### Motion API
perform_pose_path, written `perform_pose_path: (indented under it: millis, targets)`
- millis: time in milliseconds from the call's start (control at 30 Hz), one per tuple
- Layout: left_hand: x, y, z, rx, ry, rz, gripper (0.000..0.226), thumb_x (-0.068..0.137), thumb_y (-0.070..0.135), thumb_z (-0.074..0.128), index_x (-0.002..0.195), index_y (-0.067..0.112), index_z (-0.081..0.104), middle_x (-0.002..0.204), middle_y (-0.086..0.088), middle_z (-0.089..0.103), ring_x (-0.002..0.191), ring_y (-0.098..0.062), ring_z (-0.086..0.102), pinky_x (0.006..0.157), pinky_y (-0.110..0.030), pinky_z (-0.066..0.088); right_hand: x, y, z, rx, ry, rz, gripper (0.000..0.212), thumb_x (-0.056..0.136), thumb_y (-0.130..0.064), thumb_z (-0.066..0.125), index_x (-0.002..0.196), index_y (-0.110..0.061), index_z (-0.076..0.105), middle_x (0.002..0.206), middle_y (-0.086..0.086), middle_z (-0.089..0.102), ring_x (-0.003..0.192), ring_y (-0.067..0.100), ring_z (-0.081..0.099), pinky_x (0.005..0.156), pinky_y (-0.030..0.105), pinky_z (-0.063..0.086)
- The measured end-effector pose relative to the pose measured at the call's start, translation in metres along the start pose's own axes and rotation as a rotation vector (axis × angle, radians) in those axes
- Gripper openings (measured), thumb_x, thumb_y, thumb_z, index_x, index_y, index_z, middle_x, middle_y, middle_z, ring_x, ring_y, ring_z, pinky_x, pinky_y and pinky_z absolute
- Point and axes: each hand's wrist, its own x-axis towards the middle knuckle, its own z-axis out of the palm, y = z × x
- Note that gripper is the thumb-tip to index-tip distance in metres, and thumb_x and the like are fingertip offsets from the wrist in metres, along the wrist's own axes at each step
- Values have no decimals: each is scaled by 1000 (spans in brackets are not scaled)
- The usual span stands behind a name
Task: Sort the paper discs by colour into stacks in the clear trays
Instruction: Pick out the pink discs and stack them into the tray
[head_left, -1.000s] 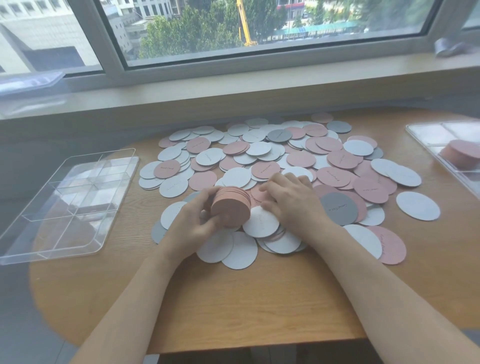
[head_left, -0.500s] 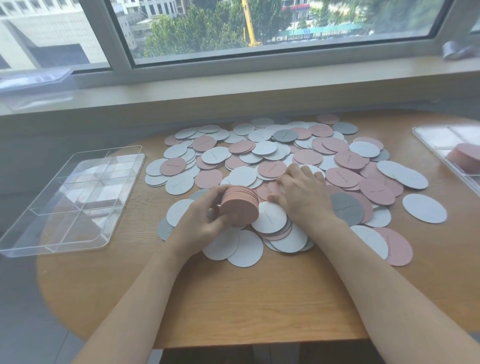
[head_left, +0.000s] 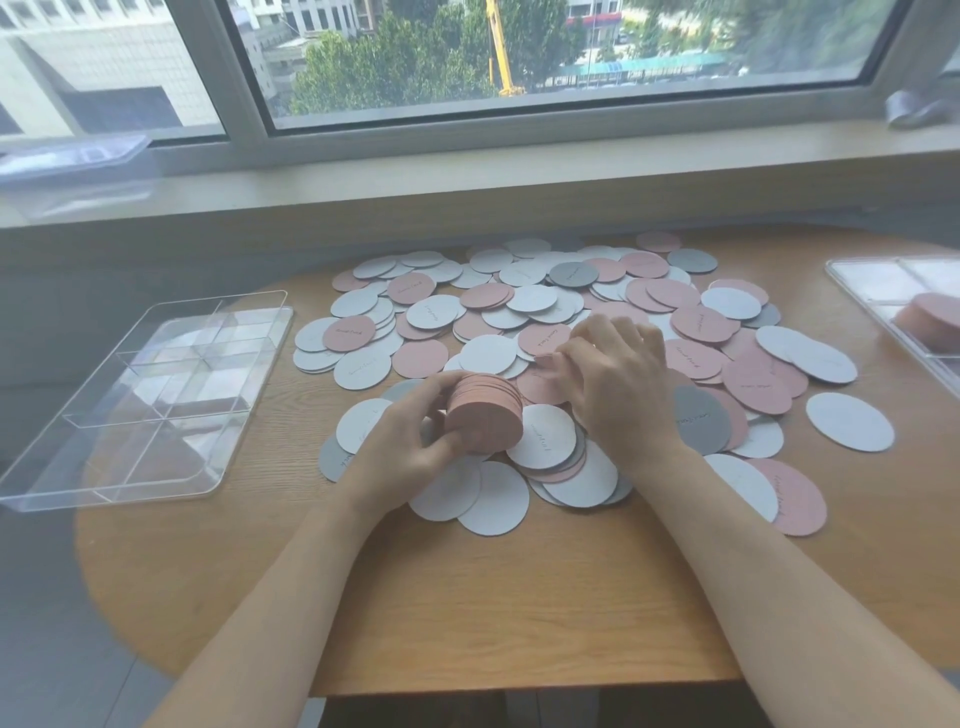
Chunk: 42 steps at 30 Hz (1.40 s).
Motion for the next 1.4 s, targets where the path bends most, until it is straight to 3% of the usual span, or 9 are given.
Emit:
perform_pose_path:
  millis: [233,433,567,700,800,933,1067,1167,1400]
  targets:
    - [1,-2,1,-2,8,14,56,84,18,72,136,29,54,121,16,66,113,-11,62,95,-25,50,-9,-11,-15,765,-163,317,14,98,-21,60,96,-14,72,81,-9,68,75,2,59,72,21,46]
    - [1,-4,1,-4,5,20,68,86,10,74,146,31,48,128,17,63,116,-10,60,93,-17,47,-8,-15,-19,1007,-261,437,22,90,-15,70,105,-30,68,93,-8,72,92,13,69,85,49,54]
    - [1,-3,2,40,-1,56,74,85,17,74,149,35,43,136,24,58,118,-8,58,97,-13,42,-7,-19,-23,1094,-346,384,37,89,-6,67,116,-30,63,93,-4,71,84,15,71,84,33,54]
    - [-1,-1,3,49,4,57,77,87,13,76,151,35,39,131,16,60,103,-6,60,90,-9,41,-11,-25,-17,991,-464,277,39,98,-7,53,128,-30,64,112,-10,71,101,-1,65,86,9,44]
    - [-2,1,3,72,0,78,79,86,9,76,152,31,38,123,17,60,93,-4,58,86,-7,40,-12,-27,-12,866,-528,159,38,102,-26,45,137,-28,58,122,-12,66,114,3,56,100,20,39]
    - [-1,3,2,75,-7,80,72,87,12,76,149,29,44,129,17,60,102,-2,59,91,-10,41,-11,-26,-11,661,-557,18,57,99,-53,22,148,-31,42,131,-15,54,124,4,39,107,26,19]
    - [-2,7,1,45,0,72,60,84,17,75,137,32,51,121,25,63,113,2,58,89,-6,39,-8,-7,-8,484,-318,127,34,100,-31,45,129,-22,60,119,-5,60,110,18,53,93,31,28]
    - [-4,11,0,21,-4,29,54,85,14,75,127,35,50,114,29,61,104,8,59,84,-4,40,-8,8,-3,296,-354,122,20,90,-16,66,110,-20,69,112,-4,65,105,25,58,90,37,30]
    - [-7,13,-4,-77,-33,-12,47,84,24,68,127,25,52,108,5,67,91,-23,68,83,-39,56,4,5,-1,122,-592,83,46,85,-58,63,120,-28,65,122,-10,56,117,17,43,99,37,23]
